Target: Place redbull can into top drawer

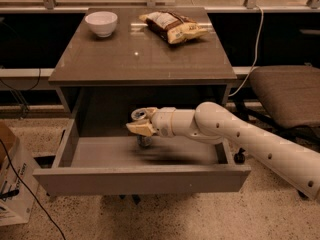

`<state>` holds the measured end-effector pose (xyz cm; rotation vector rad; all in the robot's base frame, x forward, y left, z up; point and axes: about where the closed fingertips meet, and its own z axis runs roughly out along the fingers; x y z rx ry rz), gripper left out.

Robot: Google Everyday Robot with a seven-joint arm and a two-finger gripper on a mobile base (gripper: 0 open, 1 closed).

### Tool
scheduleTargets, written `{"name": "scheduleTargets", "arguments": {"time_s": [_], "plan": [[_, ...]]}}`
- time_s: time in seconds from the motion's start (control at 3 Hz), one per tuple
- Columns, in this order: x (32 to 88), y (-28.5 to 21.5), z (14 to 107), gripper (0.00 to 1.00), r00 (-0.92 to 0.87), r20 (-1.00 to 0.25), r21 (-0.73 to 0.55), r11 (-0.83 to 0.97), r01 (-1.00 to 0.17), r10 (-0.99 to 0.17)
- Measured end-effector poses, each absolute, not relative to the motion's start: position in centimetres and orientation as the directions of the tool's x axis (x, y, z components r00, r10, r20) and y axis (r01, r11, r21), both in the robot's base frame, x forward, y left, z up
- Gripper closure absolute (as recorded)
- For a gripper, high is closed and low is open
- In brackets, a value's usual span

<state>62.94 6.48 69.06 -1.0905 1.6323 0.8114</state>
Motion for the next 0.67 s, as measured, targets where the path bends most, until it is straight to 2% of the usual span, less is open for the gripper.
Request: {"name": "scheduleTargets", "arguments": {"time_s": [0.33, 0.67], "plan": [[62.88, 6.67, 69.05, 0.00, -0.123, -0.953, 0.012, 0.372, -0.928, -0.277], [62.88, 6.68, 69.05, 0.00, -0.123, -0.953, 0.012, 0.372, -0.928, -0.277]]}}
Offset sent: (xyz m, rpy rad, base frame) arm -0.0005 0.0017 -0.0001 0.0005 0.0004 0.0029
